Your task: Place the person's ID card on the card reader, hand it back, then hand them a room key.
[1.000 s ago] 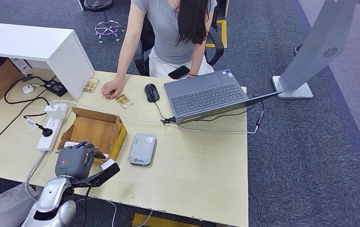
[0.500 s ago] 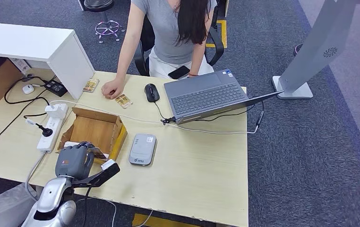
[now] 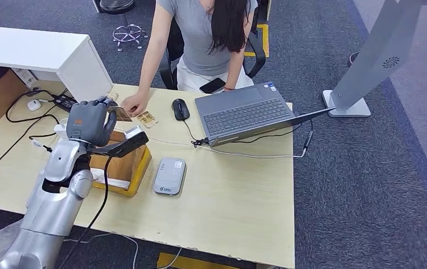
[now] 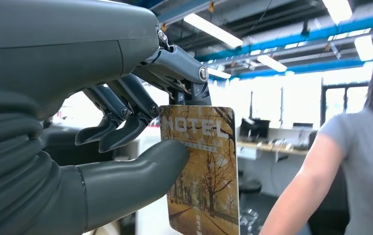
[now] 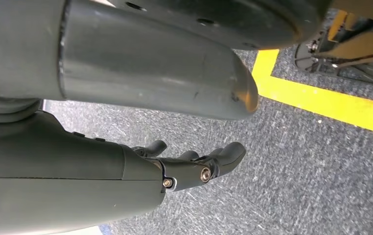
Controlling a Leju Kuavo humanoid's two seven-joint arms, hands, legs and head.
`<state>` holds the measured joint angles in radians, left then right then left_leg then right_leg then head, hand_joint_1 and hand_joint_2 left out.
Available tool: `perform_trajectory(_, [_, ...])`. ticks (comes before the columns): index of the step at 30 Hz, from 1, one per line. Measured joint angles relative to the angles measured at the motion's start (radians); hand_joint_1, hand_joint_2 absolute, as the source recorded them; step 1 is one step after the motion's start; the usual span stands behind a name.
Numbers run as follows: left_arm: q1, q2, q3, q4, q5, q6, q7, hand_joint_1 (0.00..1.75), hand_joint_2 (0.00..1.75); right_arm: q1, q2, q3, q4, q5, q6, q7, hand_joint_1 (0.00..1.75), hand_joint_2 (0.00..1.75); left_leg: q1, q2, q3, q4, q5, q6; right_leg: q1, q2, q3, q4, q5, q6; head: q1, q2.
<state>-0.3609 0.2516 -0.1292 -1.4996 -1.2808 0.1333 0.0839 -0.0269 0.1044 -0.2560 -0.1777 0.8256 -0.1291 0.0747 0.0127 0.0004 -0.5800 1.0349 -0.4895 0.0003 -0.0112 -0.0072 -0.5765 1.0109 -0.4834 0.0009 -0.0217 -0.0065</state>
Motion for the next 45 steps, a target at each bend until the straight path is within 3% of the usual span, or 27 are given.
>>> perform_trajectory(5, [-0.071, 0.007, -0.020, 0.018, 0.004, -0.005, 0.001, 1.75, 1.75, -0.001, 0.000, 0.001, 0.000, 0.005, 0.006, -0.002, 0.00, 0.00, 0.000, 0.001, 0.000, 0.000, 0.000, 0.000, 0.000, 0.001, -0.001, 0.000, 0.000, 0.000, 0.000, 0.000])
perform_trajectory(18, [-0.144, 0.032, -0.038, 0.071, 0.031, 0.001, 0.031, 1.75, 1.75, 0.000, 0.000, 0.007, 0.000, 0.021, 0.016, 0.001, 0.00, 0.00, 0.000, 0.001, -0.001, 0.000, 0.000, 0.000, 0.000, 0.002, -0.002, 0.000, 0.000, 0.000, 0.000, 0.000])
perform_trajectory(27, [-0.298, 0.036, -0.047, 0.247, -0.008, 0.008, 0.053, 1.75, 1.75, -0.001, 0.000, 0.023, 0.000, 0.052, 0.031, 0.002, 0.00, 0.00, 0.000, 0.001, -0.001, 0.000, 0.000, 0.000, 0.000, 0.002, -0.002, 0.000, 0.000, 0.001, 0.000, 0.000])
perform_trajectory(34, [-0.340, 0.036, -0.057, 0.314, -0.011, 0.009, 0.056, 1.75, 1.75, -0.001, 0.000, 0.024, 0.000, 0.054, 0.031, 0.002, 0.00, 0.00, 0.000, 0.002, -0.001, 0.000, 0.000, 0.000, 0.000, 0.002, -0.002, 0.000, 0.000, 0.001, 0.000, 0.000])
perform_trajectory(38, [-0.352, 0.036, -0.063, 0.339, -0.009, 0.008, 0.060, 0.00, 1.75, -0.001, 0.000, 0.027, 0.000, 0.059, 0.031, 0.007, 0.00, 0.00, 0.000, 0.002, -0.001, 0.000, 0.000, 0.000, 0.000, 0.003, -0.002, 0.000, 0.000, 0.001, 0.000, 0.000])
perform_trajectory(45, [-0.355, 0.036, -0.063, 0.367, -0.008, 0.027, 0.071, 0.00, 1.75, -0.001, 0.002, 0.031, 0.000, 0.066, 0.031, 0.009, 0.00, 0.00, 0.000, 0.002, -0.001, 0.000, 0.000, 0.000, 0.000, 0.003, -0.002, 0.000, 0.000, 0.001, 0.000, 0.000])
